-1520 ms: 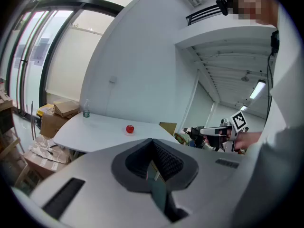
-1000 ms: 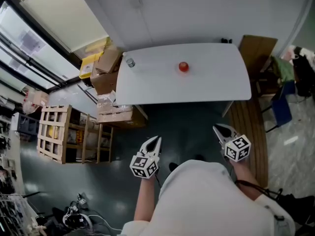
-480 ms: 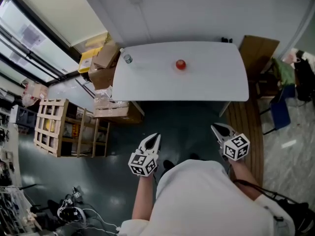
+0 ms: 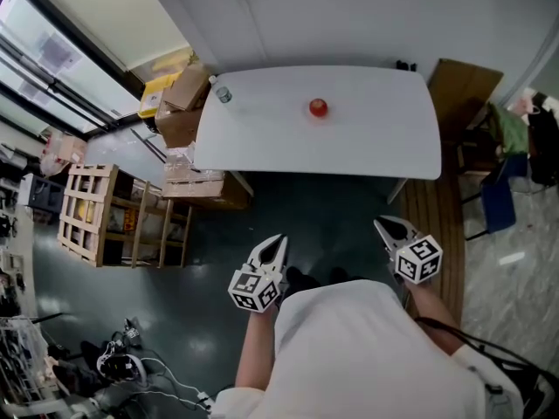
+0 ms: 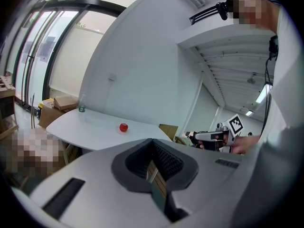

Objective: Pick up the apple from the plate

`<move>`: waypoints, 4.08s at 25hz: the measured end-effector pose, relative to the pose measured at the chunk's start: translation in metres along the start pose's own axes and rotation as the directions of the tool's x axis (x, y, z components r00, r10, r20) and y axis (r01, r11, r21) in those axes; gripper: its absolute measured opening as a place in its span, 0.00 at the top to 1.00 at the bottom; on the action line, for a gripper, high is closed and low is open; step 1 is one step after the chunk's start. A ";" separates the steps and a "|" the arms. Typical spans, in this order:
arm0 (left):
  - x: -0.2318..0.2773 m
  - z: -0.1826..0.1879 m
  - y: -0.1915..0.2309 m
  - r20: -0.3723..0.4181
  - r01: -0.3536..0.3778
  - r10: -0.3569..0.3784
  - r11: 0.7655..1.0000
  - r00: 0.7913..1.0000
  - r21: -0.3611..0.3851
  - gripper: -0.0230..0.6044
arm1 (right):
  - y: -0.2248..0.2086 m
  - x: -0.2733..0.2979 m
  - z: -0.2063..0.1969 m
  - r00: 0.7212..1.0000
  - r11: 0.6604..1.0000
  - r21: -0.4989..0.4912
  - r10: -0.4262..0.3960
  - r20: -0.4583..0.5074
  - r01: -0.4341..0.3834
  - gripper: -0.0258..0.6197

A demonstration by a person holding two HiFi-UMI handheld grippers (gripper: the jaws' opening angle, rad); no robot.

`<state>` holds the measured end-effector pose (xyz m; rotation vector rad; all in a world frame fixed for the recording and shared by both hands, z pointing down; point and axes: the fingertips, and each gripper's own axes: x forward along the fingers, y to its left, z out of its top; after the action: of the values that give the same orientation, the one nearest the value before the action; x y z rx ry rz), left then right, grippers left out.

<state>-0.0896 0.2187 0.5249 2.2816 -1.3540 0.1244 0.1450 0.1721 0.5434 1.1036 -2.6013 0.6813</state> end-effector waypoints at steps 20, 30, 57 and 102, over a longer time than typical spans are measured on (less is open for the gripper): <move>0.062 0.030 0.058 -0.063 0.096 -0.094 0.995 0.994 0.035 0.96 | -0.021 0.049 0.023 0.993 0.992 0.055 -0.117 0.014 0.116 0.90; 0.108 0.076 0.117 -0.115 0.183 -0.174 0.980 0.978 0.079 0.96 | -0.026 0.108 0.053 0.978 0.975 0.094 -0.205 0.027 0.201 0.90; 0.172 0.094 0.161 -0.208 0.386 -0.362 0.918 0.909 0.091 0.96 | -0.021 0.148 0.059 0.930 0.916 0.166 -0.368 -0.008 0.364 0.90; 0.408 0.096 0.132 -0.346 0.143 -0.082 0.978 0.935 0.154 0.88 | -0.224 0.216 0.099 0.983 0.976 0.197 -0.059 -0.173 0.093 0.90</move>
<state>-0.0104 -0.2037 0.6146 2.3396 -1.0669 0.5925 0.1555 -0.1475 0.6136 1.1429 -2.3770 0.9959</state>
